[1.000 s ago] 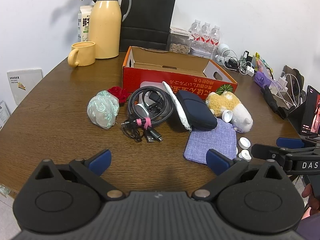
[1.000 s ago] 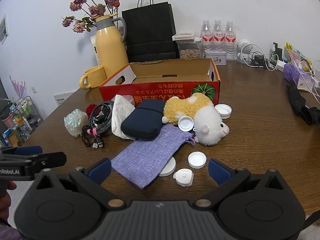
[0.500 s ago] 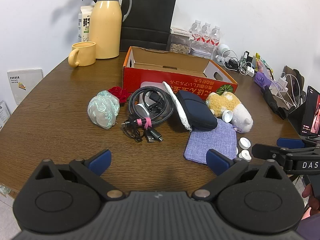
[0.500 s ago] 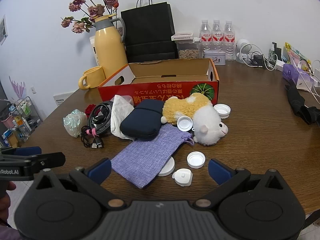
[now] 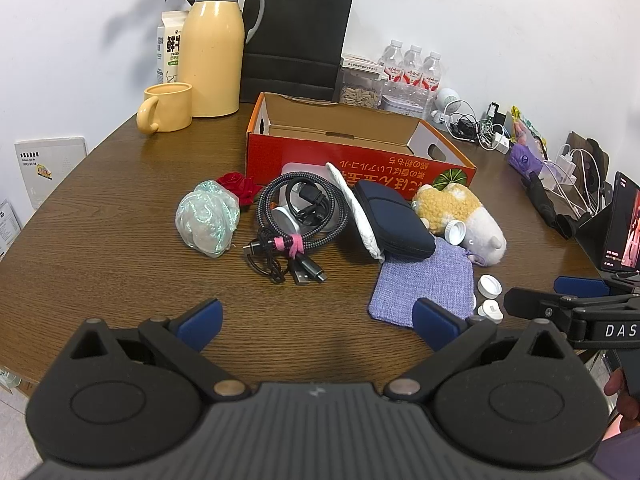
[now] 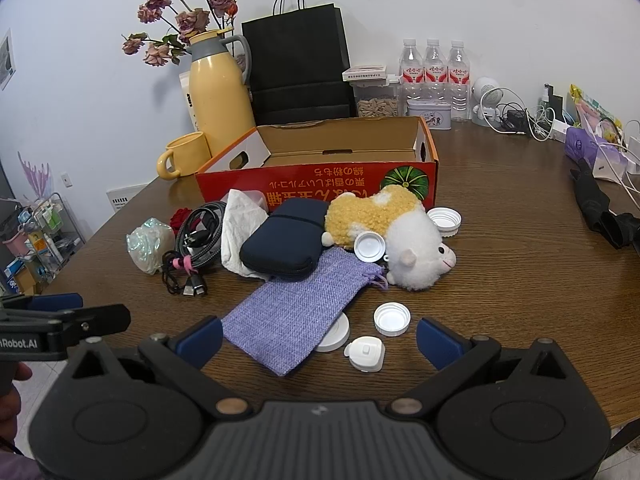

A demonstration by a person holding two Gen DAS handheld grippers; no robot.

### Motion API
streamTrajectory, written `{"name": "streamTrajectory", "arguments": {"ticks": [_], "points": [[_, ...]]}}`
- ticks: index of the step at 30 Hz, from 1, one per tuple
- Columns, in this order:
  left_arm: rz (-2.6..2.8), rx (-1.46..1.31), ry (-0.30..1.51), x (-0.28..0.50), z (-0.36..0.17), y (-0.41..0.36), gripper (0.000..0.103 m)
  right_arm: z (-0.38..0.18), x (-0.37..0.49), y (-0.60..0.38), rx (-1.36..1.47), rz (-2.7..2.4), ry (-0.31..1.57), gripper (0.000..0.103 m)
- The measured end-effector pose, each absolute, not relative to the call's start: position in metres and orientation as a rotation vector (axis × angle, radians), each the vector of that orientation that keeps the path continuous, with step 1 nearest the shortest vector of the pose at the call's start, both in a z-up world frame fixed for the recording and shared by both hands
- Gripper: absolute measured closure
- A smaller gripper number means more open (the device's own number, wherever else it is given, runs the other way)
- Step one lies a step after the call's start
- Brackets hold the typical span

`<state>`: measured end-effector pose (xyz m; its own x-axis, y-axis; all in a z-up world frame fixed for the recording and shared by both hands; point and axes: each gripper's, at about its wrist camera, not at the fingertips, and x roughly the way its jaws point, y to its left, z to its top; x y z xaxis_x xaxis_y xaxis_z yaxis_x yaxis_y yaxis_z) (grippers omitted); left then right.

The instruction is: Organize objects

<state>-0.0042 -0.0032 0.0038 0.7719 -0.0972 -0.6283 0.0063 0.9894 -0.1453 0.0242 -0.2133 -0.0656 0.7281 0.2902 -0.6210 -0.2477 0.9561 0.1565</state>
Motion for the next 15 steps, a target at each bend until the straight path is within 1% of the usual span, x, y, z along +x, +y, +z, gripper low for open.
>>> {"name": "streamTrajectory", "arguments": {"ticks": [15], "points": [[-0.05, -0.154, 0.692, -0.0037, -0.0017, 0.001, 0.0, -0.0676, 0.0236, -0.2153, 0.063, 0.294, 0.697, 0.0]]}}
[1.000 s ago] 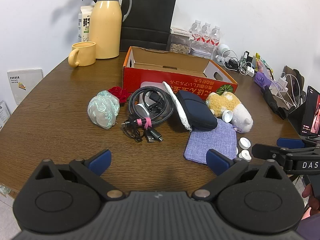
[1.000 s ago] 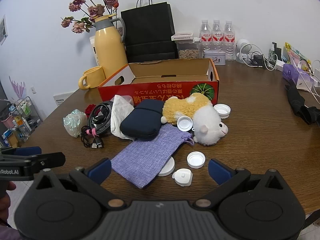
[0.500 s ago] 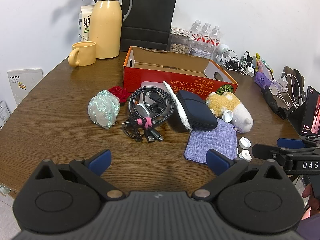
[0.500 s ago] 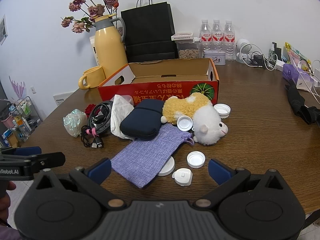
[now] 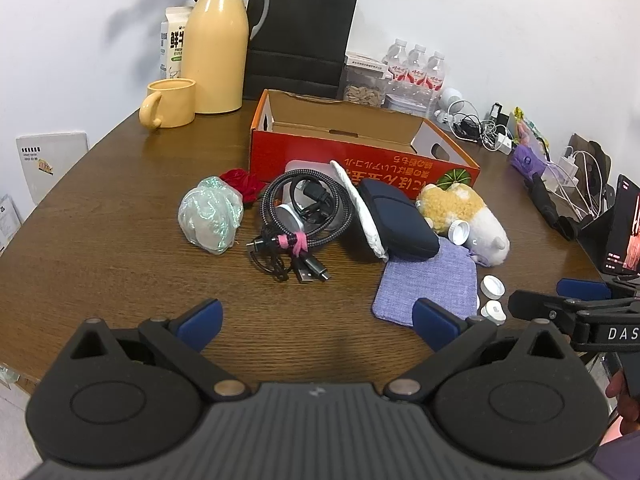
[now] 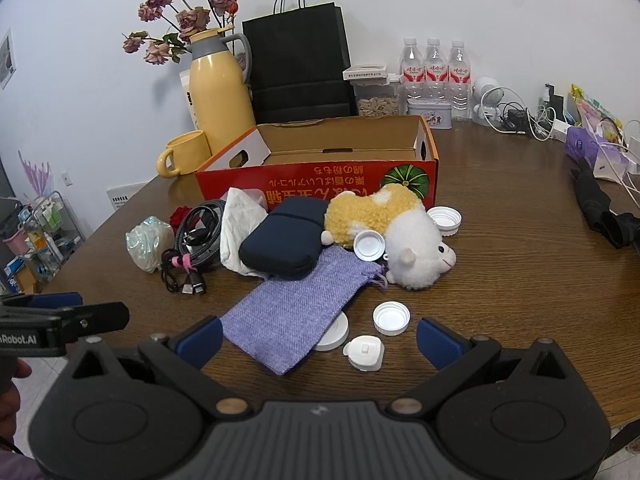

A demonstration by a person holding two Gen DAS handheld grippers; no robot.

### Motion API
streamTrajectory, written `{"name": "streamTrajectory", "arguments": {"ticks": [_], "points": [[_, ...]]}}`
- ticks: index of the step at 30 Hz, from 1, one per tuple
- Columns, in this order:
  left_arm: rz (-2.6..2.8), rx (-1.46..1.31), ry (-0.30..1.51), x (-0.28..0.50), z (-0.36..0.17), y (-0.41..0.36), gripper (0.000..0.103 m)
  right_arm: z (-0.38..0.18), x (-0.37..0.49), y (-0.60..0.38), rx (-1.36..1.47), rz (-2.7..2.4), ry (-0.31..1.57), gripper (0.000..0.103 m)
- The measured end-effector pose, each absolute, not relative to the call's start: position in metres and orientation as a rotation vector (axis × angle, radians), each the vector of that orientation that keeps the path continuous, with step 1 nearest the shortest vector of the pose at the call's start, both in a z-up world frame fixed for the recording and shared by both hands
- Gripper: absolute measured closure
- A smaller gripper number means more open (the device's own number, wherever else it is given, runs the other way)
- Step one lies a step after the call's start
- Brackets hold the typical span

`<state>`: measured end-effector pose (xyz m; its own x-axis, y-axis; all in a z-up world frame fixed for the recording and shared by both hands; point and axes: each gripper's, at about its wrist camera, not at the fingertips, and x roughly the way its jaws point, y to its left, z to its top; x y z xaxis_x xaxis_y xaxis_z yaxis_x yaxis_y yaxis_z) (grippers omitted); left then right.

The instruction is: Organize objects

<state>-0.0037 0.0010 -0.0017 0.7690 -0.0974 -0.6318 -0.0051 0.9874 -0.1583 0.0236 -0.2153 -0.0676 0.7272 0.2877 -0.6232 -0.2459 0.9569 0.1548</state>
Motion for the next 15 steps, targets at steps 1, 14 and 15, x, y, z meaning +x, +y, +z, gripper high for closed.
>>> {"name": "streamTrajectory", "arguments": {"ticks": [1, 14, 15], "points": [[-0.049, -0.156, 0.694, -0.003, -0.002, 0.002, 0.0, -0.068, 0.024, -0.216, 0.061, 0.294, 0.697, 0.0], [0.032, -0.198, 0.724, 0.009, -0.023, 0.03, 0.0, -0.11, 0.03, -0.226, -0.041, 0.291, 0.706, 0.02], [0.032, -0.201, 0.724, 0.009, -0.025, 0.032, 0.0, -0.115, 0.031, -0.227, -0.044, 0.294, 0.704, 0.024]]}}
